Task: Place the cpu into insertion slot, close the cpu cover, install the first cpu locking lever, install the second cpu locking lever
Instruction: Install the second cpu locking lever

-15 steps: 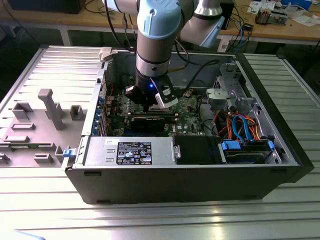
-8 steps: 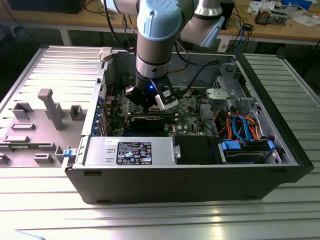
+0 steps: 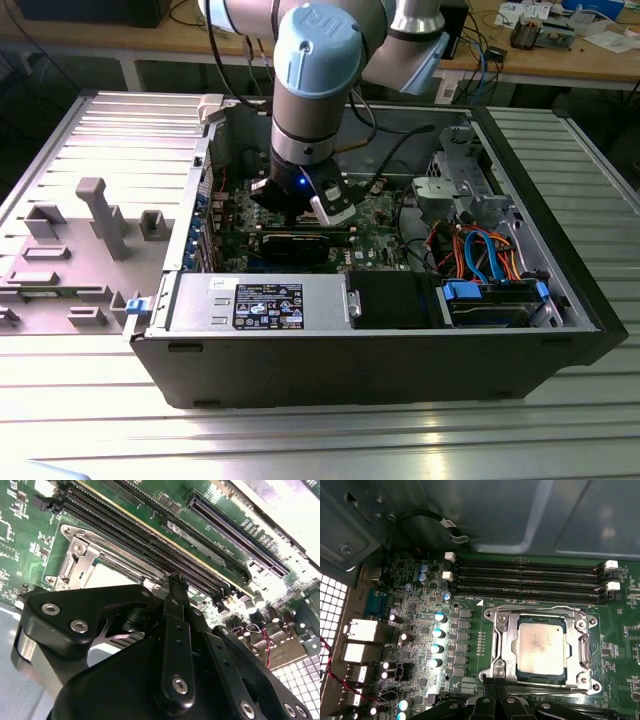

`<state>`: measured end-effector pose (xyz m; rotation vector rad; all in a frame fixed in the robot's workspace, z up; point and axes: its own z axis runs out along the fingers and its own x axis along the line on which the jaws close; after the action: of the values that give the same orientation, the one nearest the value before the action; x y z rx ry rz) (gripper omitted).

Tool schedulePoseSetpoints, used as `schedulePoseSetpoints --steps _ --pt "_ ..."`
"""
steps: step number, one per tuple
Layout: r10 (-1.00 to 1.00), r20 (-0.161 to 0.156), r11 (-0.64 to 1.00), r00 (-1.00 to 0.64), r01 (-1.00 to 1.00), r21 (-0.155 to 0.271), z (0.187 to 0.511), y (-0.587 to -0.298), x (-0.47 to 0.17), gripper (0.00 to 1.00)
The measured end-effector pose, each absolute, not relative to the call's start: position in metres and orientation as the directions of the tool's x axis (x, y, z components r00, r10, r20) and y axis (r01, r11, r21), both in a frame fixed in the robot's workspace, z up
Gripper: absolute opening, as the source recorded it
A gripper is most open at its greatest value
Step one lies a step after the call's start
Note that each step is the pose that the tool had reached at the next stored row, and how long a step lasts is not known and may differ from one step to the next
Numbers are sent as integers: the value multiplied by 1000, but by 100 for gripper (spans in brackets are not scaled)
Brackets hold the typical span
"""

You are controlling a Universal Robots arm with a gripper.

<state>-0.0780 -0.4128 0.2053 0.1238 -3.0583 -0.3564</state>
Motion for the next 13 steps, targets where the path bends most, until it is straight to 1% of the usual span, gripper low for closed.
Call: schedulePoseSetpoints --steps 4,13 --pt "-92 49 965 -995 -77 250 202 -412 -79 11" --pt "-92 49 965 -995 -77 251 202 -412 -79 11"
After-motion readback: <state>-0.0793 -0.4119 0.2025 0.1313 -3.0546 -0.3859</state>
